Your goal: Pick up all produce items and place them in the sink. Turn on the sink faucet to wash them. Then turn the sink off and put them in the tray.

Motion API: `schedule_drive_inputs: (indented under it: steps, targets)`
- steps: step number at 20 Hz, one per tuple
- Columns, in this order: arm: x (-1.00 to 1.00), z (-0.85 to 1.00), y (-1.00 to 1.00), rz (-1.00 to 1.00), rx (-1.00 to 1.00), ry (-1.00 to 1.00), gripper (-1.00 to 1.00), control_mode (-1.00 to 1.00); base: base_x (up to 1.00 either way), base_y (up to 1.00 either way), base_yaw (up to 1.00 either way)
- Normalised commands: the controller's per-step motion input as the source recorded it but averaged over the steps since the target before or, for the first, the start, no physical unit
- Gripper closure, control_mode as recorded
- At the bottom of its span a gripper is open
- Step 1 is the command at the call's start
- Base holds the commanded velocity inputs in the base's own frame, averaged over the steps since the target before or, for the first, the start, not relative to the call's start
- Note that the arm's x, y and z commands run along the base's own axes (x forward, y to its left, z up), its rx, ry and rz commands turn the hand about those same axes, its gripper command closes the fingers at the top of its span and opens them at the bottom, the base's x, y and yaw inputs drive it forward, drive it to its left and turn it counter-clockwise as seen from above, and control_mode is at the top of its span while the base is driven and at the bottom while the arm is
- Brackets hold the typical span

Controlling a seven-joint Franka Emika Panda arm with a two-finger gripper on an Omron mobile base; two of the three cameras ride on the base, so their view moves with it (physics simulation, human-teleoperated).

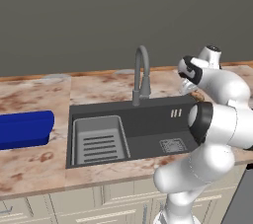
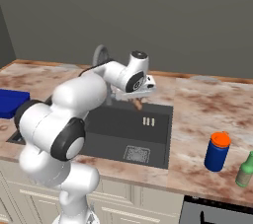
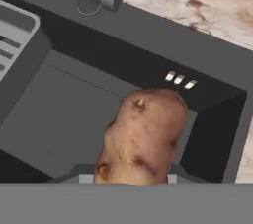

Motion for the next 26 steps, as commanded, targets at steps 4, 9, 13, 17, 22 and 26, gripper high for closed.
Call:
schedule_drive_inputs:
  steps: [4,9,13,17,22,26]
  targets:
    - [0.00,-0.53,0.01,0.17,0.00,0.06,1.00,-1.00,0.00,0.00,0.00]
    - [0.00,-0.58,0.08,0.09,-0.03,0.10,1.00,-1.00,0.00,0.00,0.00]
    - [0.00,-0.49,0.02,0.09,0.00,0.07,1.00,-1.00,0.00,0.00,0.00]
    - [-0.08,-0.39,0.01,0.11,0.00,0.04,1.00,-1.00,0.00,0.00,0.00]
    - [-0.20,-0.33,0.00,0.12,0.00,0.00,1.00,-1.00,0.00,0.00,0.00]
    - [-0.11,-0.31,0.02,0.10,0.00,0.00,1.00,-1.00,0.00,0.00,0.00]
